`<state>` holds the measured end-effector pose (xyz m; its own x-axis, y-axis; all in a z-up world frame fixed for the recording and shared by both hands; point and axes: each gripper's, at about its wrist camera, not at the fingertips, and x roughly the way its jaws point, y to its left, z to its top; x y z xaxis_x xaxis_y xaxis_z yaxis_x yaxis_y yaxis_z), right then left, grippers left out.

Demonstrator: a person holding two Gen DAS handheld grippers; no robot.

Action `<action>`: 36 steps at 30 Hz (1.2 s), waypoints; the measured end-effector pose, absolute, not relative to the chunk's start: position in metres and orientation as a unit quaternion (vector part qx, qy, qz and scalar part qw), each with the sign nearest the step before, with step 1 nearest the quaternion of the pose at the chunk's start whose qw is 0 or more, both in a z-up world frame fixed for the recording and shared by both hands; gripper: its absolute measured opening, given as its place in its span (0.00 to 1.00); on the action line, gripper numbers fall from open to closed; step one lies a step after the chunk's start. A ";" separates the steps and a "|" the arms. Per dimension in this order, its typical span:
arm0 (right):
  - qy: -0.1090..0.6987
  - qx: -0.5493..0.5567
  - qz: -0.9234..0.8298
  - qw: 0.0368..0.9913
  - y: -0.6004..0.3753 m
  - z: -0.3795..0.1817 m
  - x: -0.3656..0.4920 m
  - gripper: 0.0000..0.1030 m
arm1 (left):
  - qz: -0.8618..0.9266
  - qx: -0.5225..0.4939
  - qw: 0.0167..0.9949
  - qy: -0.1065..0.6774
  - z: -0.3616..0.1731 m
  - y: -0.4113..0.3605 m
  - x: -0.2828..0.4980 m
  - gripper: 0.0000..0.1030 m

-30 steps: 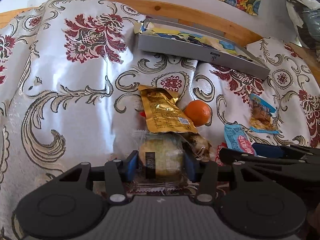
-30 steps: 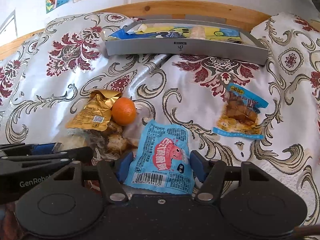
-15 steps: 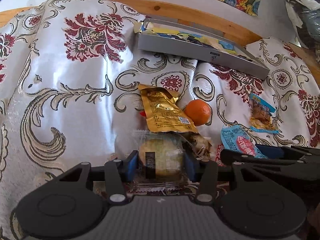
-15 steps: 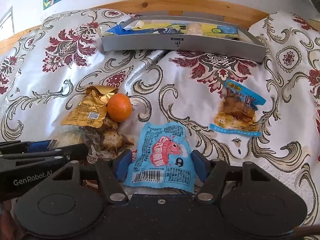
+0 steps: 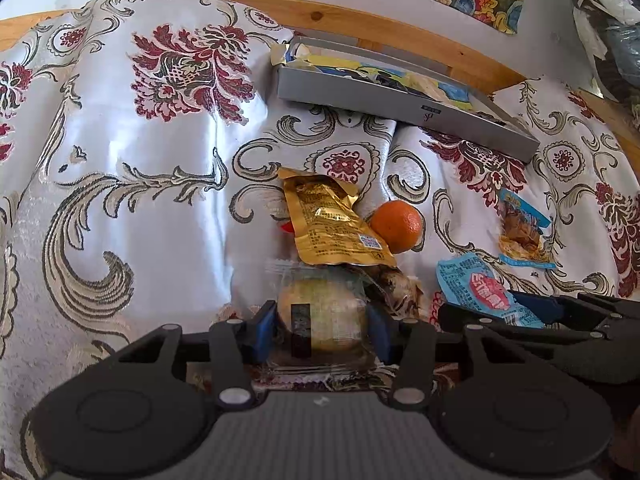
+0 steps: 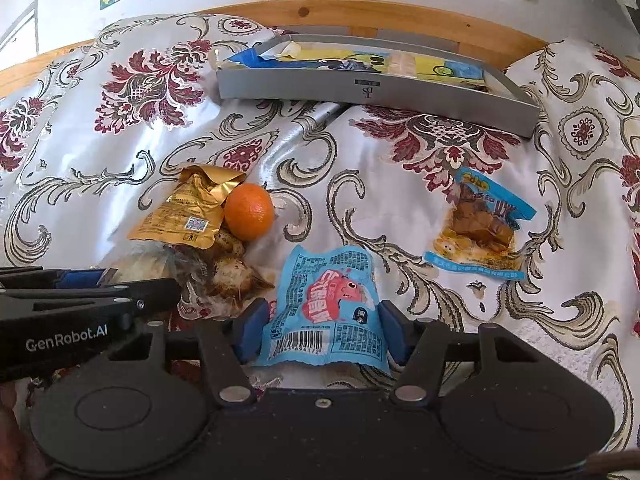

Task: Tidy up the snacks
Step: 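Lift the fish-print packet and wrapped bun and carry them over the grey tray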

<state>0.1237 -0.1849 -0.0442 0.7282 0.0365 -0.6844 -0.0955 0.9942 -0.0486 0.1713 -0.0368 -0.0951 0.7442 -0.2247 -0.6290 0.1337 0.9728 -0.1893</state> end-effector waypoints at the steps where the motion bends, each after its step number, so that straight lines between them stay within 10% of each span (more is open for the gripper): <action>1: 0.367 -0.041 0.038 0.929 -0.184 -0.044 0.123 0.53 | -0.096 -0.066 0.931 0.344 -0.095 -0.037 0.171 0.50; 36: 0.229 -0.059 0.041 0.971 -0.185 0.006 0.100 0.52 | -0.078 -0.100 0.957 0.259 -0.043 -0.039 0.155 0.49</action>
<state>0.0998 -0.1852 0.0064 0.8915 0.0519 -0.4501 -0.1058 0.9898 -0.0953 0.1549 -0.0392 -0.0434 0.8533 -0.2014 -0.4809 0.0974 0.9677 -0.2325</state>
